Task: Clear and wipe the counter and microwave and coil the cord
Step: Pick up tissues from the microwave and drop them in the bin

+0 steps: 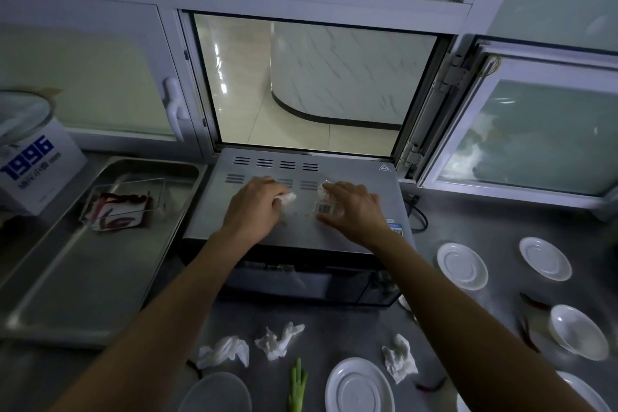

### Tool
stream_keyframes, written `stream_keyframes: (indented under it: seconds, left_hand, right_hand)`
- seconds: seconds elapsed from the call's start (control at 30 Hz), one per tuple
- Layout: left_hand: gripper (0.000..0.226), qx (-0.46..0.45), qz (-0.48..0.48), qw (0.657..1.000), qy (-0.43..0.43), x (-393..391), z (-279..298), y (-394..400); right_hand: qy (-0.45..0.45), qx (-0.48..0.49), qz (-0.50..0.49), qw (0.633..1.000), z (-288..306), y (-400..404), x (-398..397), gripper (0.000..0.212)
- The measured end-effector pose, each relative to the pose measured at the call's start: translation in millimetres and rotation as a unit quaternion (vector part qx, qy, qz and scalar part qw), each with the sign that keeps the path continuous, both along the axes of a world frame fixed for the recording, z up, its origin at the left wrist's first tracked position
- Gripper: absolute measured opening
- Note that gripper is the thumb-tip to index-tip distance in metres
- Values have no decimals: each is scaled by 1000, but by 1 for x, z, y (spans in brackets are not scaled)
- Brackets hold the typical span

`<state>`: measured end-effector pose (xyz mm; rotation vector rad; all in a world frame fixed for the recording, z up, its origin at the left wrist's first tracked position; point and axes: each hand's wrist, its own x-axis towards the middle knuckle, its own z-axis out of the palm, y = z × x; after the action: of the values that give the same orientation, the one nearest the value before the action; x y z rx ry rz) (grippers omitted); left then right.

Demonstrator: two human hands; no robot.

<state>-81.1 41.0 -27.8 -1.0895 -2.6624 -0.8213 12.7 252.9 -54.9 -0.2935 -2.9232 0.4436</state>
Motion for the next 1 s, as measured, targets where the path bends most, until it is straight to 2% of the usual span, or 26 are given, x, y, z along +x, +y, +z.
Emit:
stream_keyframes:
  seconds: [0.27,0.6,0.8,1.0]
  left_hand:
    - [24,19,-29,999,-5,3,8,12]
    - [23,39,-131,991,6,36,3,55]
    - [22,42,-199,979,18,85,4,96]
    - [21,41,-267,963,14,159,4,150]
  right_hand:
    - [28,0,-41,999,14,3,25,70]
    - [42,-7,-134,990,18,12,98,72]
    - [50,7,-204,978,20,26,166,73]
    - [56,-20,-281,958,10,52,261,68]
